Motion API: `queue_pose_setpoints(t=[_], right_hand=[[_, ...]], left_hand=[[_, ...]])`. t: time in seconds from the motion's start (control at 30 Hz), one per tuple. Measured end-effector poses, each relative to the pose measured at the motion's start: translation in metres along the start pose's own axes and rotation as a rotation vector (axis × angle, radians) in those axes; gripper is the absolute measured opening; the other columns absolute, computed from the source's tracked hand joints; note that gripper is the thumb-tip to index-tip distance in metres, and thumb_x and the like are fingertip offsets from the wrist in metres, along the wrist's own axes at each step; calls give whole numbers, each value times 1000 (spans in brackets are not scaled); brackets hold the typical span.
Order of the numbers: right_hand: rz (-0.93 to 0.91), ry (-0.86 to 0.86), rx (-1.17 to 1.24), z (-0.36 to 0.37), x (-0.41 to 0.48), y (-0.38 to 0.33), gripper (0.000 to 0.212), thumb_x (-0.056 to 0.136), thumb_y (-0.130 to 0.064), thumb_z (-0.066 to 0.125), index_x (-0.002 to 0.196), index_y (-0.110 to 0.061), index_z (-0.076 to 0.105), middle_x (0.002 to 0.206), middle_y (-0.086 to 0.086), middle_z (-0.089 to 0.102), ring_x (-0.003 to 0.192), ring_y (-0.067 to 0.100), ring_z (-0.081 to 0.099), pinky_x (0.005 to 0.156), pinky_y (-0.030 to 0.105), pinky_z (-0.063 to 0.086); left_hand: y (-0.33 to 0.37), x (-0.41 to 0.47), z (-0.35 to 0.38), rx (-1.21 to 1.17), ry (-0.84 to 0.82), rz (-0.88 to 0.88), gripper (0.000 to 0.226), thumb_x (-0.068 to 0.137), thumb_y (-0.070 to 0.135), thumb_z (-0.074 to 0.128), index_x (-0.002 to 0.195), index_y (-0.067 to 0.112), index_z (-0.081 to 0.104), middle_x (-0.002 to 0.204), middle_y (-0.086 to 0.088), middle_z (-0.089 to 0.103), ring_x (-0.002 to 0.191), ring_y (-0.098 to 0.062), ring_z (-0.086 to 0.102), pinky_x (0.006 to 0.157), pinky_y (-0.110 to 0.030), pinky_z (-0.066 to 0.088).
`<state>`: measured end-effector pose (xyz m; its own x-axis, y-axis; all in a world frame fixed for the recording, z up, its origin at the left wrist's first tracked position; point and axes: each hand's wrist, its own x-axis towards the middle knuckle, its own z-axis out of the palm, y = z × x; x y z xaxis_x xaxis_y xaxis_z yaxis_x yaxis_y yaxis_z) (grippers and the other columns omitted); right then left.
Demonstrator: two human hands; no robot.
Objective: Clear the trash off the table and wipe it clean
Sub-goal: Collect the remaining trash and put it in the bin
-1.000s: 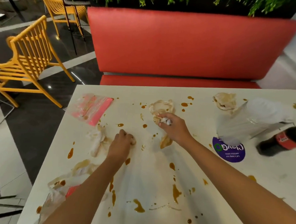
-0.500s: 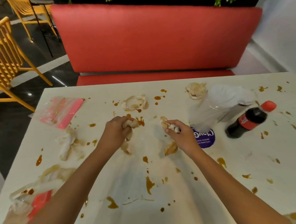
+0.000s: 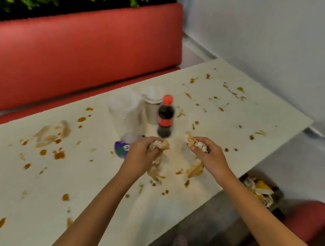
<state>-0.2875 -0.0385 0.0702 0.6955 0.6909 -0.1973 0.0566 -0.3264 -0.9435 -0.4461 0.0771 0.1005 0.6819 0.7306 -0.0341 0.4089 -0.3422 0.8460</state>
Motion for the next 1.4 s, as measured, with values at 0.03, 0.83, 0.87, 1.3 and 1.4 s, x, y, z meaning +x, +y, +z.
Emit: queue_pose_setpoints(t=[0.03, 0.83, 0.87, 1.3, 1.4], right_hand=[[10, 26, 9, -21, 0, 5, 18, 87, -17, 63, 104, -24, 62, 103, -4, 61, 97, 15, 57, 67, 16, 45], [255, 881, 281, -342, -37, 144, 20, 86, -7, 61, 103, -18, 60, 86, -9, 59, 77, 2, 56, 60, 6, 44], [268, 888, 295, -351, -30, 154, 19, 87, -7, 61, 102, -18, 60, 87, -9, 59, 77, 1, 56, 59, 5, 44], [575, 1018, 497, -415, 82, 332, 30, 87, -12, 61, 116, -14, 58, 116, 9, 60, 104, 23, 58, 85, 31, 48], [671, 1005, 487, -411, 100, 380, 32, 89, -14, 59, 120, -14, 55, 119, 9, 58, 107, 24, 57, 91, 33, 47]], left_hand=[[11, 6, 16, 3, -25, 22, 23, 86, 5, 60, 100, 20, 70, 89, 12, 62, 83, -2, 57, 68, 2, 37], [190, 88, 388, -102, -667, 298, 20, 87, 12, 60, 103, 22, 67, 93, 7, 63, 90, -10, 57, 74, -15, 42], [191, 93, 405, -103, -675, 301, 19, 87, 12, 60, 103, 21, 66, 92, 7, 62, 88, -9, 56, 70, -9, 40], [118, 158, 617, -38, -663, -42, 22, 90, 11, 56, 111, 15, 61, 99, 3, 61, 92, -11, 56, 75, -22, 41], [77, 171, 664, 9, -673, -90, 24, 90, 10, 56, 114, 11, 60, 104, -2, 60, 95, -15, 56, 75, -24, 41]])
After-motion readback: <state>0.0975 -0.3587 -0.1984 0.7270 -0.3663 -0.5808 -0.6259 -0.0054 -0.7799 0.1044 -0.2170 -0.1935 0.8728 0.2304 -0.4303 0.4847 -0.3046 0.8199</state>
